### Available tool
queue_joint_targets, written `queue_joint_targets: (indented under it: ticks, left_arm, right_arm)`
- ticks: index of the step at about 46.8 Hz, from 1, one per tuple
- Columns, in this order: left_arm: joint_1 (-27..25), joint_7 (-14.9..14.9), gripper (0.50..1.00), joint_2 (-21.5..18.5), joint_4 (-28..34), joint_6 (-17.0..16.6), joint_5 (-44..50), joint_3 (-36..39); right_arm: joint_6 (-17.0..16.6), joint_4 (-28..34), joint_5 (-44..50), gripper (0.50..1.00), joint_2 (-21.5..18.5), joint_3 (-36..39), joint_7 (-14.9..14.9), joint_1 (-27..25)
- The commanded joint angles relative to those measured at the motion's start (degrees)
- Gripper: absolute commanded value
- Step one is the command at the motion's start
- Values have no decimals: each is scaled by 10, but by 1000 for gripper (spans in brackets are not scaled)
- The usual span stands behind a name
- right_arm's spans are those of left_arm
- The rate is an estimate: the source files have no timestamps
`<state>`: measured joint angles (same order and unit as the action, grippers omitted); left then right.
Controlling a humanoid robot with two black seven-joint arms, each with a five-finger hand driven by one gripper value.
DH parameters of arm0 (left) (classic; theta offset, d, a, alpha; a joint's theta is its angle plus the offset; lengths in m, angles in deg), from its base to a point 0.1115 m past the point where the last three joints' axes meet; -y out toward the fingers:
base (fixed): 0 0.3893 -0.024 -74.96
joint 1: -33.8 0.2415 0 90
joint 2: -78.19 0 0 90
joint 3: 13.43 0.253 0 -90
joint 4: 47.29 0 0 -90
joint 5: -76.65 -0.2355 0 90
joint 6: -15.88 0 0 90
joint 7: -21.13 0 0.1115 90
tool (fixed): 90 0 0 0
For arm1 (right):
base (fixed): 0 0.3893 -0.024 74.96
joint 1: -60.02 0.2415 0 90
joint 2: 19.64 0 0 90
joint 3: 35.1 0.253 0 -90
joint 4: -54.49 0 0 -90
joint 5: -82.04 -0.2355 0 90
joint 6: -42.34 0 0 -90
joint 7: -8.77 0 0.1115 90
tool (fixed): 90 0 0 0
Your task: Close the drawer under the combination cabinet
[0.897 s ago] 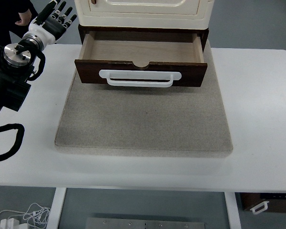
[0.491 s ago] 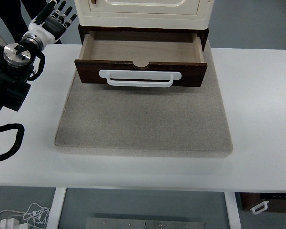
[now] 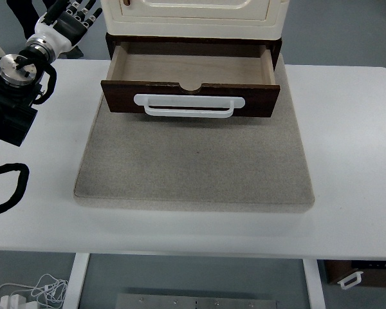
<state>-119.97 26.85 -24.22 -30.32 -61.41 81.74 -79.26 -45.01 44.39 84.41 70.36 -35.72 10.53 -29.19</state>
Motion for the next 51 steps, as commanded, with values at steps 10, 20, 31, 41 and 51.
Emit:
queue_joint_targets:
  ticks: [10,20,31,41,51]
  left_arm:
    - [-57,-20,1000,-35,0,-2,-2,0]
    - [-83,-20,1000,-100,61,-2,-2,43]
    - [-127,-20,1000,-162,129,-1,-18,67]
    - [-149,-19,1000,-209,216,-1,-71,67]
    - [-157,-17,1000,-262,322,-1,-75,83]
  right_arm:
    - [0,0,0,952,0,0,0,0]
    - [0,0,0,952,0,0,0,0]
    - [0,0,0,952,0,0,0,0]
    - [1,0,0,952,0,0,0,0]
    - [0,0,0,952,0,0,0,0]
